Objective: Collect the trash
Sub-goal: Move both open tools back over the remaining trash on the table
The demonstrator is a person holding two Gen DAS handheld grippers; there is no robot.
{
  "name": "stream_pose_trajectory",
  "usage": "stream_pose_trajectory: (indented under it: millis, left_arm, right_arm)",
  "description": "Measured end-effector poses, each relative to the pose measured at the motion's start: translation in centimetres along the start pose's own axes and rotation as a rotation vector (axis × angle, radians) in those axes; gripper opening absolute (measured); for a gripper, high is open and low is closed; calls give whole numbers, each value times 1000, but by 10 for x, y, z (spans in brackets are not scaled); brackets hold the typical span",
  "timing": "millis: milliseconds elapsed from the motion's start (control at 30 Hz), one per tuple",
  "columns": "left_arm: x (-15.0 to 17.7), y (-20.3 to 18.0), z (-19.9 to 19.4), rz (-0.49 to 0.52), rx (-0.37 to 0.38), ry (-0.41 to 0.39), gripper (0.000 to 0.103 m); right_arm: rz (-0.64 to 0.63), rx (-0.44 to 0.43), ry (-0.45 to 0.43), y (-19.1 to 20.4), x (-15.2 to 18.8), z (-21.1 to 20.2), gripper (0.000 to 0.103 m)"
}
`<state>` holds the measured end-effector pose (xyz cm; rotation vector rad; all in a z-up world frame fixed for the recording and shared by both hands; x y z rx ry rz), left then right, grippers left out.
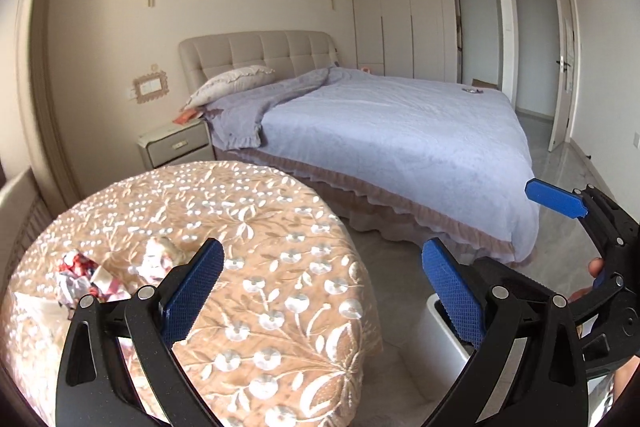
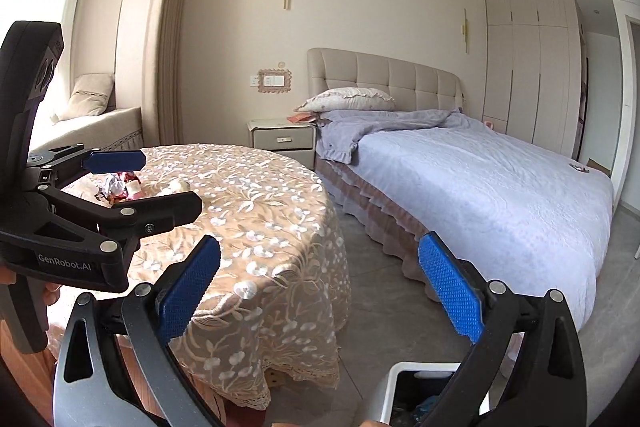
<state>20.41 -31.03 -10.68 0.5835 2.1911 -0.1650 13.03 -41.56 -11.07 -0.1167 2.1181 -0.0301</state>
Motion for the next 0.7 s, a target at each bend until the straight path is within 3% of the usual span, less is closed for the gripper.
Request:
stream_pose_trajectory:
  millis: [467,700]
  left_arm:
    - [33,141,-48,-186,-237,-18,98]
    - [51,201,-52,-261,-304,7,98]
  right_arm:
    - [-159,-183,7,126,-47,40,99]
    - [-223,-252,26,182,-61,56,99]
Point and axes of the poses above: each gripper's, at about its wrist camera, not at the fingertips, and z roughly the way its jaws point, y to its left, x to its underside, the point moved 6 cm from there along z, roughly the way its jaws point, and after that the axes turned 13 degrees about y, right-handed, at the moved point
